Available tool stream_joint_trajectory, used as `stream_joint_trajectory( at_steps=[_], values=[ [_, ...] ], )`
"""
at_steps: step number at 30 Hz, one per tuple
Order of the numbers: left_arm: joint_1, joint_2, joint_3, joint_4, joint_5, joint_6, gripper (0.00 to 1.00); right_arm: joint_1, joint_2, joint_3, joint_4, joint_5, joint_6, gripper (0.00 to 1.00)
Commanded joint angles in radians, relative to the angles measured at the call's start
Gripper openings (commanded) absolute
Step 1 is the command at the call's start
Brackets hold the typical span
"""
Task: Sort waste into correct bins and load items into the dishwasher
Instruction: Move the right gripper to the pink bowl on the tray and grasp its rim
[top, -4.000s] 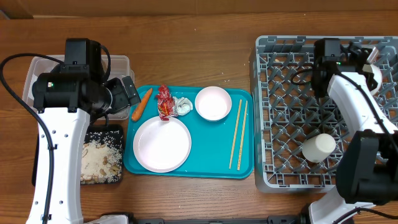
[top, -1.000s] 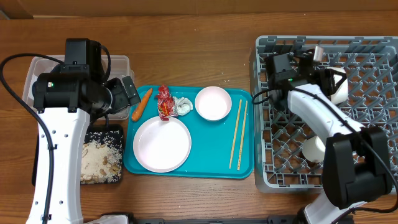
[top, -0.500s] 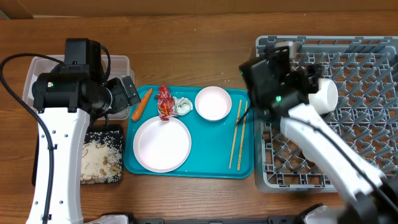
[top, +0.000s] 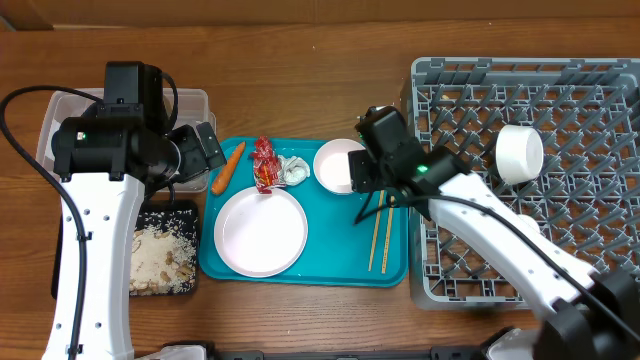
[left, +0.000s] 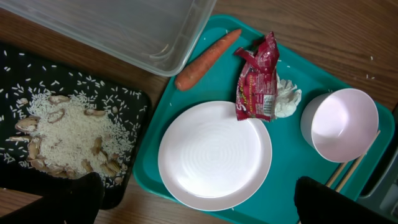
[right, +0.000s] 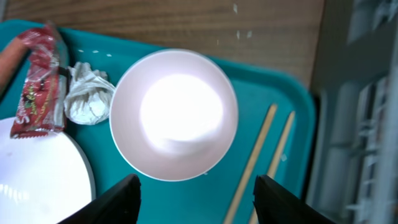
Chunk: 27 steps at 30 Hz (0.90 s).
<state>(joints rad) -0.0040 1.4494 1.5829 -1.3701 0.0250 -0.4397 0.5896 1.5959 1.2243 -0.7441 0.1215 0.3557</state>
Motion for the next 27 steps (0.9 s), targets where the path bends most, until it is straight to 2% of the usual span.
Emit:
stream_joint_trajectory(
  at_steps=[1,5,9,15,18,23,25,27],
  values=[
    [0.003,0.002,0.007,-0.003,-0.01,-0.01,1.0,-0.005,0.064,0.006,0.008,-0.048,0.146,0.6],
    [0.003,0.002,0.007,-0.002,-0.01,-0.01,1.0,-0.007,0.143,0.006,0.015,-0.049,0.225,0.6],
    [0.003,0.002,0.007,-0.002,-0.01,-0.01,1.0,-0.007,0.214,0.006,0.032,-0.053,0.262,0.51],
    [0.003,0.002,0.007,-0.003,-0.009,-0.01,1.0,-0.018,0.219,0.007,0.038,-0.062,0.33,0.48],
    [0.003,0.002,0.007,-0.003,-0.009,-0.01,1.0,-0.025,0.221,0.007,0.041,-0.09,0.428,0.43],
    [0.004,0.002,0.007,-0.003,-0.009,-0.01,1.0,-0.025,0.245,0.006,0.071,-0.087,0.507,0.36],
    [0.003,0.002,0.007,-0.002,-0.01,-0.01,1.0,-0.025,0.262,0.005,0.075,-0.087,0.54,0.29],
    [0.004,0.002,0.007,-0.003,-0.01,-0.01,1.0,-0.025,0.266,0.006,0.081,-0.094,0.539,0.15]
  ],
)
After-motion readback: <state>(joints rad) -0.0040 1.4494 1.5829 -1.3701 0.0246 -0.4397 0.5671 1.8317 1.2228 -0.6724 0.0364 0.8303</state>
